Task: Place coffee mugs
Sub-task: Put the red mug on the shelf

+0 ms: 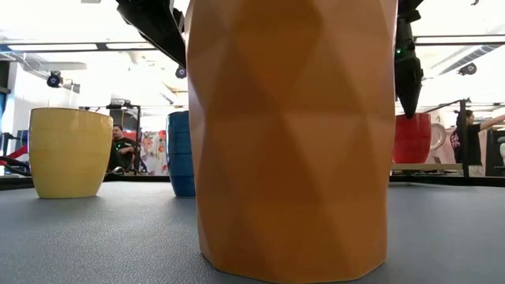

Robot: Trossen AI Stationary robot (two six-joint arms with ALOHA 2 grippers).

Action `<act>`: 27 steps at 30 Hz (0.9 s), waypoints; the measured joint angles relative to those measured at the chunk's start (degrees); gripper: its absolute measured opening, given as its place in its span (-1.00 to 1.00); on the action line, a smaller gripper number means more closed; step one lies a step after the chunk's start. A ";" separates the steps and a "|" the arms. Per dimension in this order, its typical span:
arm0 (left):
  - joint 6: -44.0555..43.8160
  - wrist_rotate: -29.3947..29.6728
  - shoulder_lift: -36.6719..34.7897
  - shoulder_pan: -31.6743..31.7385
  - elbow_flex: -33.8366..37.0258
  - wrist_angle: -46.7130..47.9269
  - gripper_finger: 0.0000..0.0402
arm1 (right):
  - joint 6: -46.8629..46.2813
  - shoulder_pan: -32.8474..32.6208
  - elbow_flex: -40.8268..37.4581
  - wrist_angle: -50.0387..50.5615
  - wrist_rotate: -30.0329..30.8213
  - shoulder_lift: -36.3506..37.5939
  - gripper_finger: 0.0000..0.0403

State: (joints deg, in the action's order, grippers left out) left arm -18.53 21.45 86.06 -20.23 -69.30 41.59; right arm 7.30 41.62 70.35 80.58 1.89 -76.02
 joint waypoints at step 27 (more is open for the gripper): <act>1.53 -0.02 0.00 -0.04 0.07 0.38 -0.45 | -20.62 0.02 0.28 -8.30 6.91 -2.28 -0.63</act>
State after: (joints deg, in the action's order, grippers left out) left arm -16.99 21.43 86.06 -20.27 -69.23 41.97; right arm -13.32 41.65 70.63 72.27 8.80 -78.31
